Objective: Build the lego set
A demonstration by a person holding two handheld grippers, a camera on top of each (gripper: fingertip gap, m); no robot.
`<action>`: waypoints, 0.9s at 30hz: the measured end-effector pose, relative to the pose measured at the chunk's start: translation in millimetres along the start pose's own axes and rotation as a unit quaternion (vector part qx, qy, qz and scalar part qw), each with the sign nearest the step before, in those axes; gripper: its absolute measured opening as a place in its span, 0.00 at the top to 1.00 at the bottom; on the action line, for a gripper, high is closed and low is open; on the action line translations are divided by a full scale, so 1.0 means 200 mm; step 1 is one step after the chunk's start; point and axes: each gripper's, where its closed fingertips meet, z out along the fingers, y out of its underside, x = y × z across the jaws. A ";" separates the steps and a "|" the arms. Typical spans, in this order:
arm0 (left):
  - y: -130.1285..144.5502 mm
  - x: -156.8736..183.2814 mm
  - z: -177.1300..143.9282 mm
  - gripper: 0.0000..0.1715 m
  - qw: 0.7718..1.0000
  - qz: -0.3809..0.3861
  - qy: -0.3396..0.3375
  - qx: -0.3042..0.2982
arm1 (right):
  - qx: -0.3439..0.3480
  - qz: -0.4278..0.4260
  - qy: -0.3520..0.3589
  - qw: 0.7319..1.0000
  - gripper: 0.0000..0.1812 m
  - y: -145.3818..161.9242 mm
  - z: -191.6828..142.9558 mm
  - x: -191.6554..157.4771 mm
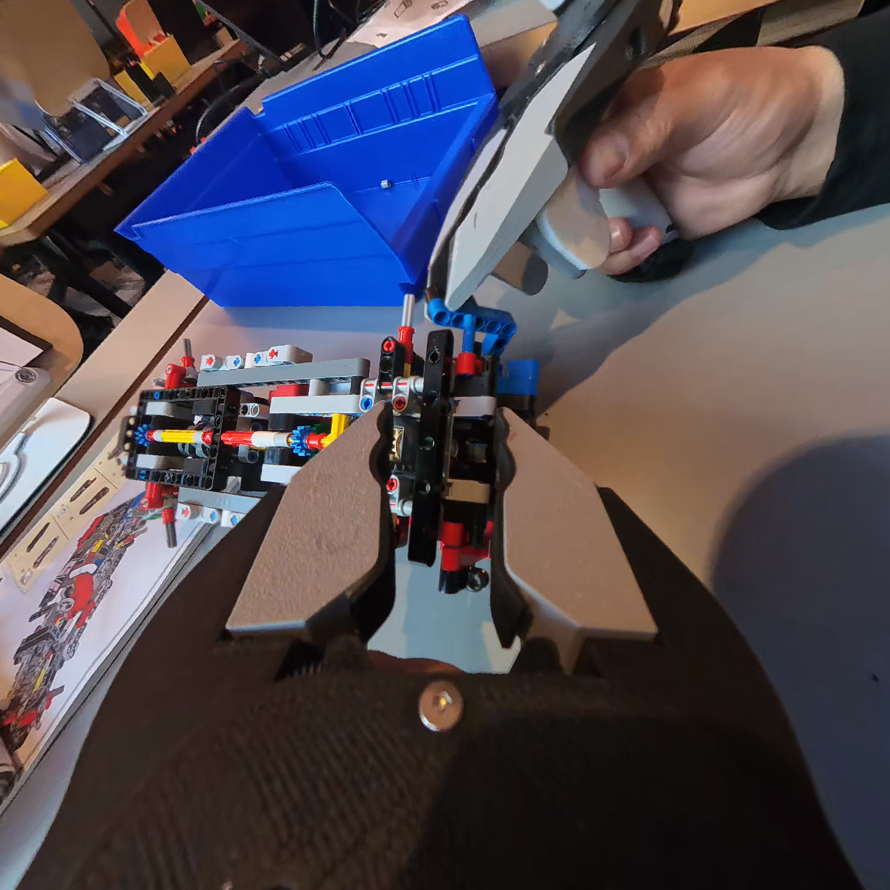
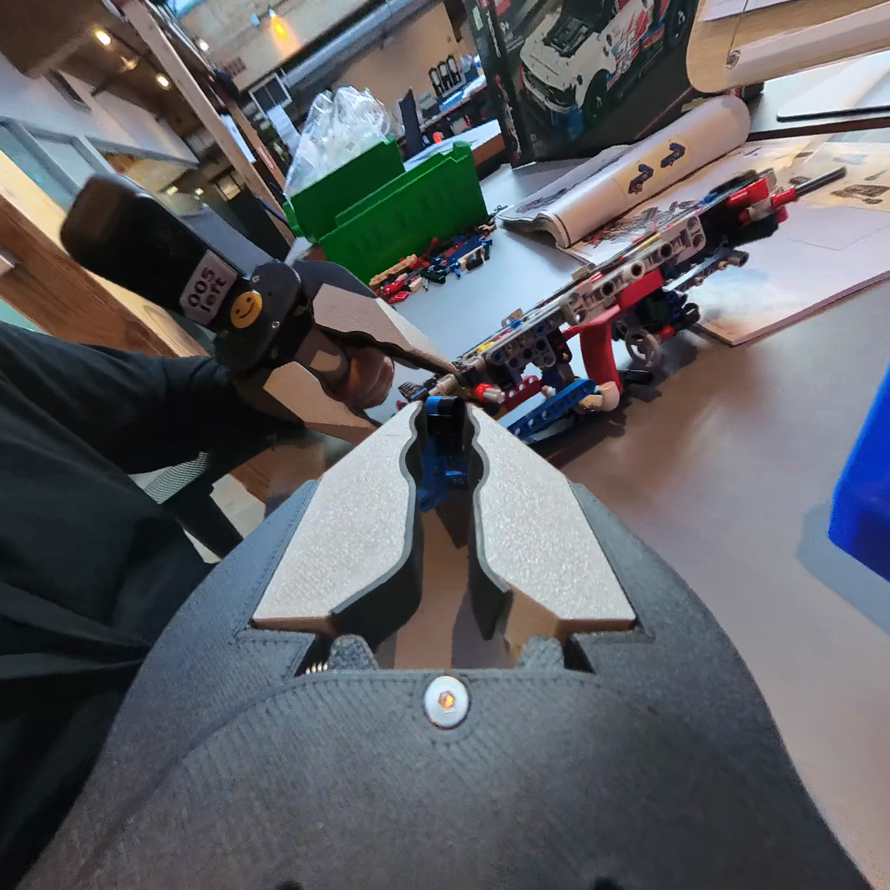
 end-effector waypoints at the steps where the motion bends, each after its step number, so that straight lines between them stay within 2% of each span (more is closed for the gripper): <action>1: 0.00 0.00 0.00 0.78 1.000 -0.001 -0.004 0.001 | -0.003 -0.013 0.001 1.000 0.94 0.00 0.01 -0.01; 5: 0.01 0.02 -0.02 0.77 1.000 -0.029 -0.008 0.008 | -0.030 -0.043 0.011 0.999 0.94 0.03 0.04 -0.01; 8: 0.00 0.01 -0.08 0.76 1.000 -0.008 -0.011 -0.013 | -0.031 -0.053 0.013 0.998 0.94 0.03 0.04 -0.01; 11: 0.03 -0.02 -0.16 0.70 0.998 0.005 0.014 -0.054 | -0.020 -0.041 0.001 0.999 0.94 0.02 0.02 -0.02; 12: 0.06 -0.04 -0.18 0.64 0.997 0.007 0.024 -0.078 | -0.020 -0.037 0.000 0.999 0.94 0.02 0.02 -0.01; 15: 0.18 -0.17 -0.23 0.60 0.990 -0.003 0.024 -0.137 | -0.019 -0.034 0.001 0.999 0.94 0.02 0.01 -0.01; 18: 0.29 -0.20 -0.24 0.53 0.982 -0.020 0.055 -0.181 | -0.025 -0.038 0.007 0.999 0.94 0.03 0.01 -0.01; 20: 0.36 -0.16 -0.24 0.56 0.975 -0.020 0.095 -0.201 | -0.026 -0.039 0.004 0.999 0.94 0.03 0.01 -0.01; 22: 0.41 -0.15 -0.21 0.57 0.973 -0.018 0.098 -0.209 | -0.026 -0.036 0.000 0.999 0.94 0.03 0.01 -0.01; 27: 0.43 -0.05 -0.17 0.62 0.969 -0.047 0.116 -0.213 | -0.031 -0.048 -0.004 0.998 0.94 0.04 0.01 -0.03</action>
